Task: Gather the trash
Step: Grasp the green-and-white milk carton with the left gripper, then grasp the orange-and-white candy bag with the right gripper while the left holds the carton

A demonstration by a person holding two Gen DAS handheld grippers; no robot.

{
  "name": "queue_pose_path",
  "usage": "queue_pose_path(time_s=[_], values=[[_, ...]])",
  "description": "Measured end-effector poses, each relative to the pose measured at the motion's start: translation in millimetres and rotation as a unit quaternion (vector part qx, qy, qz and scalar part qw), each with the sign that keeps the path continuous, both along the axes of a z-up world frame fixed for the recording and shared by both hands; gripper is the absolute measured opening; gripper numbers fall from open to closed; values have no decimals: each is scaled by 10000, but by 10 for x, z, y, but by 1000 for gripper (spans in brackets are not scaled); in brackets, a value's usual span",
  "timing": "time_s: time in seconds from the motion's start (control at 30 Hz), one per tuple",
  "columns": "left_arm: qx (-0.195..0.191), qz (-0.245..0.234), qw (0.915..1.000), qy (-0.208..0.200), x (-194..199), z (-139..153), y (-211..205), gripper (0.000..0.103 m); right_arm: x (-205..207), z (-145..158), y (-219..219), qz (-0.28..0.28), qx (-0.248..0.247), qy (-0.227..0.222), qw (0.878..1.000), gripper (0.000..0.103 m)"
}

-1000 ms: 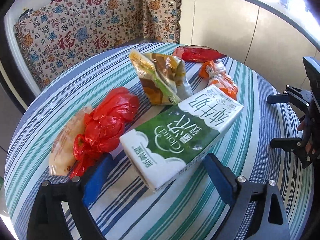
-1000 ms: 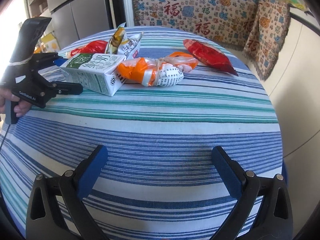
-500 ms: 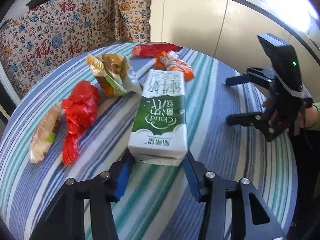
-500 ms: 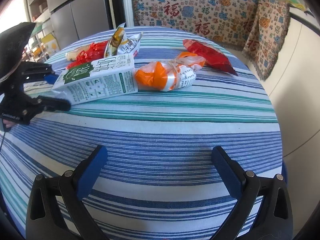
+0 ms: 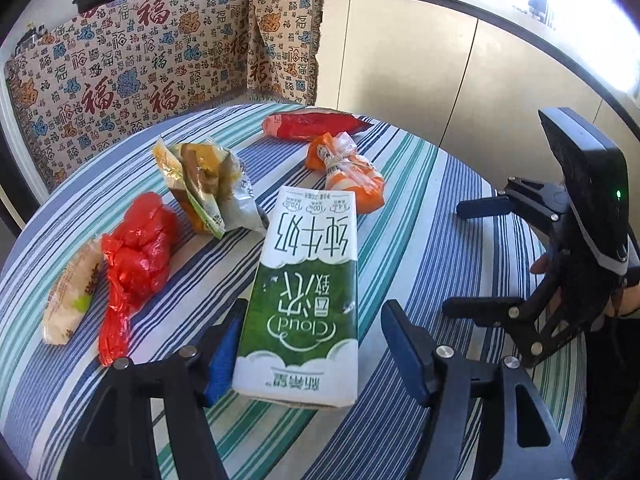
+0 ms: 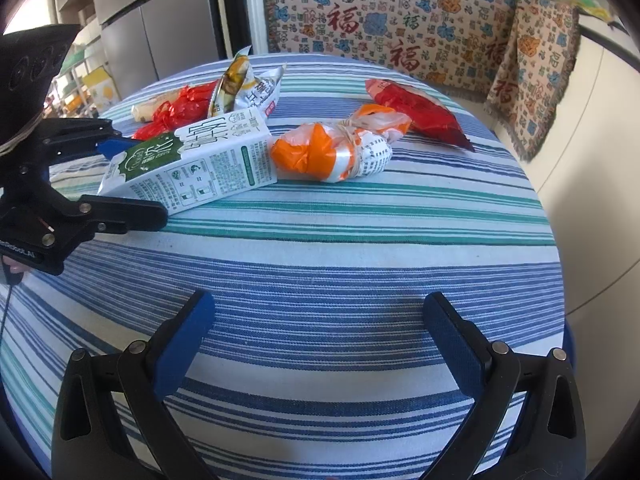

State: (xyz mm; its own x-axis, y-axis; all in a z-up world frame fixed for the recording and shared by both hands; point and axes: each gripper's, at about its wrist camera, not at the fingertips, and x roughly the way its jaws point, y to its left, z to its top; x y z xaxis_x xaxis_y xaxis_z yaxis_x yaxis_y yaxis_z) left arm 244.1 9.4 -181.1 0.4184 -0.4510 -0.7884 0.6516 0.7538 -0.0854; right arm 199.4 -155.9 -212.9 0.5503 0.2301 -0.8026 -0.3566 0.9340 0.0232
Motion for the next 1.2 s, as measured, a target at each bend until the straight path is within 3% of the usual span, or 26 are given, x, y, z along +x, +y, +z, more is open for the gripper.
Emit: queue_pose_path(time_s=[0.03, 0.07, 0.23, 0.37, 0.47, 0.57, 0.67, 0.73, 0.77, 0.8, 0.87, 1.0, 1.07, 1.13, 1.2], values=[[-56, 111, 9999, 19, 2, -4, 5, 63, 0, 0, 0, 0, 1, 0, 10000, 103], [-129, 216, 9997, 29, -2, 4, 18, 50, 1, 0, -1, 0, 1, 1, 10000, 103], [-45, 1162, 9931, -156, -275, 94, 202, 49, 3, 1, -3, 6, 3, 7, 10000, 103], [276, 2533, 9662, -387, -597, 146, 454, 49, 3, 1, -5, 15, 10, 21, 10000, 103], [423, 3157, 9465, -520, -718, 101, 583, 50, 55, 15, 1, -75, 52, 111, 9999, 103], [399, 3428, 9374, -472, -702, 32, 701, 50, 289, 90, 10, -365, 450, 274, 9979, 102], [330, 3457, 9367, -440, -703, 2, 732, 51, 619, 195, 96, -734, 690, 236, 9946, 102], [327, 3452, 9370, -420, -712, 1, 727, 53, 842, 183, 175, -987, 594, 254, 9930, 102], [342, 3475, 9362, -404, -710, 1, 711, 55, 938, 153, 204, -1072, 514, 299, 9925, 100], [337, 3500, 9355, -359, -703, -3, 725, 56, 1024, 109, 228, -1174, 388, 368, 9916, 86], [246, 3529, 9353, -109, -661, -49, 773, 56, 1079, 110, 281, -1277, -90, 196, 9916, 73], [130, 3521, 9358, -107, -690, -34, 804, 59, 912, 132, 272, -833, -89, 42, 9965, 73], [236, 3514, 9358, -130, -689, -37, 761, 60, 687, 163, 337, -69, 244, -31, 9997, 73], [419, 3497, 9358, -159, -676, -48, 705, 60, 392, 187, 457, 820, 517, -120, 9952, 73], [477, 3429, 9380, -157, -670, -62, 670, 66, 161, 209, 589, 1379, 395, -245, 9893, 73]])
